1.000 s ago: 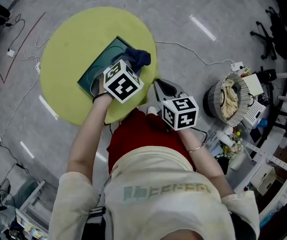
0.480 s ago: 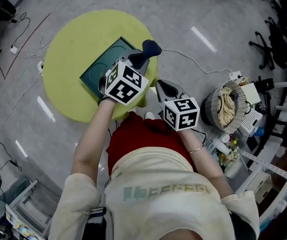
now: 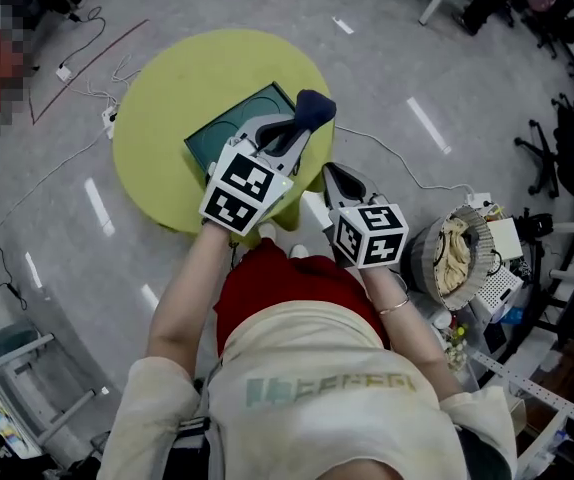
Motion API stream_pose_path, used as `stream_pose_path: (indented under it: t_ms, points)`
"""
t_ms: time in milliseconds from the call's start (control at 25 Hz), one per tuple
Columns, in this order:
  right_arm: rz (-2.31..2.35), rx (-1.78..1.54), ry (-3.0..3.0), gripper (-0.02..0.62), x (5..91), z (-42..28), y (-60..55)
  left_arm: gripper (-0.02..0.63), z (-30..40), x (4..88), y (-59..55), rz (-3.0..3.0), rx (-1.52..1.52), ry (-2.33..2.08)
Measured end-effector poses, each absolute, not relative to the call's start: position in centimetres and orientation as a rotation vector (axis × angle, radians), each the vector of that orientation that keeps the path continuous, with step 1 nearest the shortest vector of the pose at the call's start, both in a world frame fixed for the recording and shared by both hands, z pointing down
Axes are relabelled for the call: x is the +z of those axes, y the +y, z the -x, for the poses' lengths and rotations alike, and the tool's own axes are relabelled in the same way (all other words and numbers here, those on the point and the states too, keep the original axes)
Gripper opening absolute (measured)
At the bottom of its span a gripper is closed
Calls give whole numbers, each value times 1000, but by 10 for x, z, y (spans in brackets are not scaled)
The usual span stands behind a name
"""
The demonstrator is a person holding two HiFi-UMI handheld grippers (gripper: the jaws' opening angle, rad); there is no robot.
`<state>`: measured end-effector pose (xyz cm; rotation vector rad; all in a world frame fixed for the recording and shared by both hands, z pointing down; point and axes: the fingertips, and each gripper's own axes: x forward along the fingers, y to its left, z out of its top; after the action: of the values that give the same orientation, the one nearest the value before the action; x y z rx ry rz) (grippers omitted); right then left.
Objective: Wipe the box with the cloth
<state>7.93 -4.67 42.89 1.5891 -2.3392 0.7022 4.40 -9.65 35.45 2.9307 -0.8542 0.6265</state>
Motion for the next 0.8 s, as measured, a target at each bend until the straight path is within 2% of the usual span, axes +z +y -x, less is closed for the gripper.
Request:
stream_pose_path:
  t_ms: [800]
  points:
    - [-1523, 558, -2553, 38, 376, -79, -37, 69, 13, 333, -46, -2701, 318, -1293]
